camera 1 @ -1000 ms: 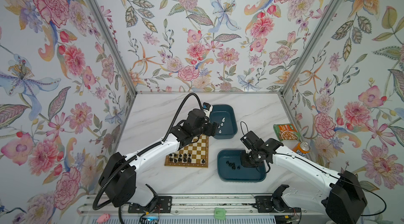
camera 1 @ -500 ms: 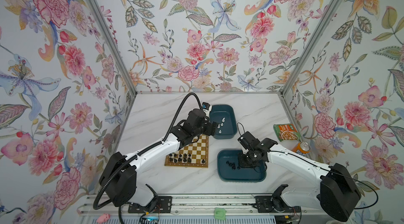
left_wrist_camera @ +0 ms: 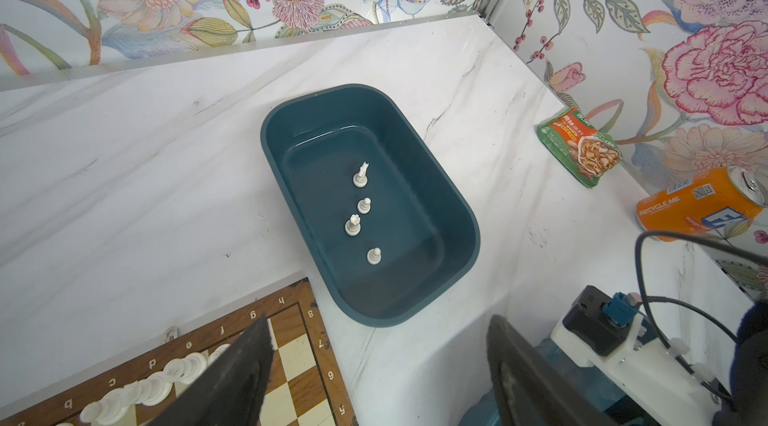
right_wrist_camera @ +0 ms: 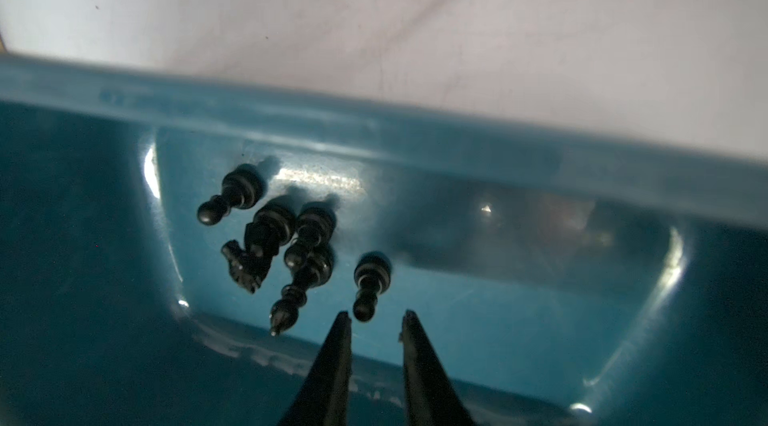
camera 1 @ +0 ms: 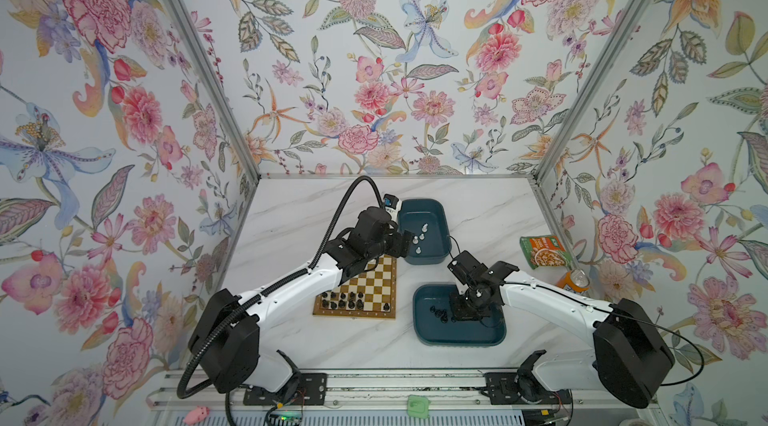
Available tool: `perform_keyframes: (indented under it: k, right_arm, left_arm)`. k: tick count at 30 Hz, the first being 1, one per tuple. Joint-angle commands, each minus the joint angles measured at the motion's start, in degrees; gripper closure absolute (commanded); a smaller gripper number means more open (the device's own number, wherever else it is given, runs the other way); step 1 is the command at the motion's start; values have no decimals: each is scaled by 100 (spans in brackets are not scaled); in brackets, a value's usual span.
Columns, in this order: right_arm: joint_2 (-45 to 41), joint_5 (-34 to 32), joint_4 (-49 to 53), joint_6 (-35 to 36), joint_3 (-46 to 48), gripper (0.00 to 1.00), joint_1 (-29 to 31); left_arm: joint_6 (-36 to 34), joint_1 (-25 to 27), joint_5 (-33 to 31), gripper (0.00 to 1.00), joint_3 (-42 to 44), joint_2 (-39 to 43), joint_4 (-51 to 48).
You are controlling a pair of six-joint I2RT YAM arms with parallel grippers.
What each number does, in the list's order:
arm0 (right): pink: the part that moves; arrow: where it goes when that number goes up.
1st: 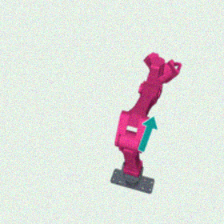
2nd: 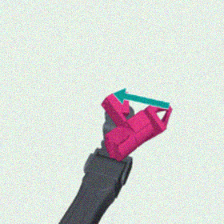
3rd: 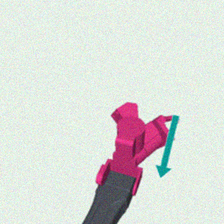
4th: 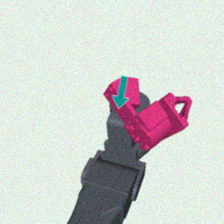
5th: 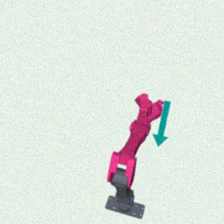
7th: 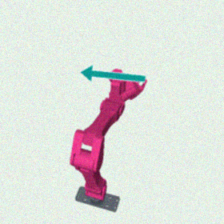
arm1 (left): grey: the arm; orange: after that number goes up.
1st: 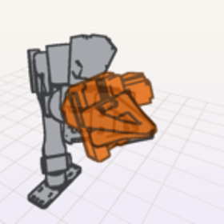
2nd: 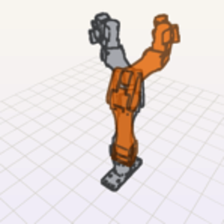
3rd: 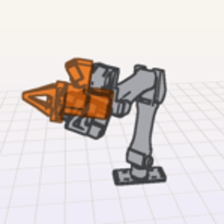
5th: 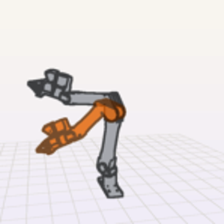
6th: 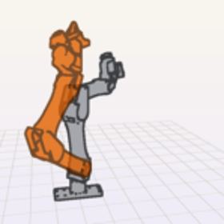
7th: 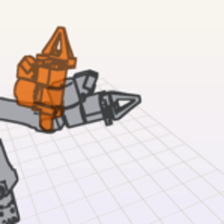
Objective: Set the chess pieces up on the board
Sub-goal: 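Close the right gripper on another black pawn in the tub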
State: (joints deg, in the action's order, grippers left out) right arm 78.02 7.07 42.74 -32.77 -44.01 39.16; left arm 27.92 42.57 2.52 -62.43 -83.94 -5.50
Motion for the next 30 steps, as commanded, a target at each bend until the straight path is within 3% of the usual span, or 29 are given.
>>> perform_keyframes:
  k: [1, 19, 30]
  right_arm:
    - [122, 21, -42, 106, -62, 77, -28]
    - [294, 31, -22, 53, -162, 90, -11]
    - [152, -329, 895, 354, -1141, 92, -40]
  left_arm:
    - [13, 25, -139, 18, -21, -26, -65]
    - [-106, 19, -187, 18, 14, -8, -93]
    - [-43, -390, -260, 17, 414, 419, -20]
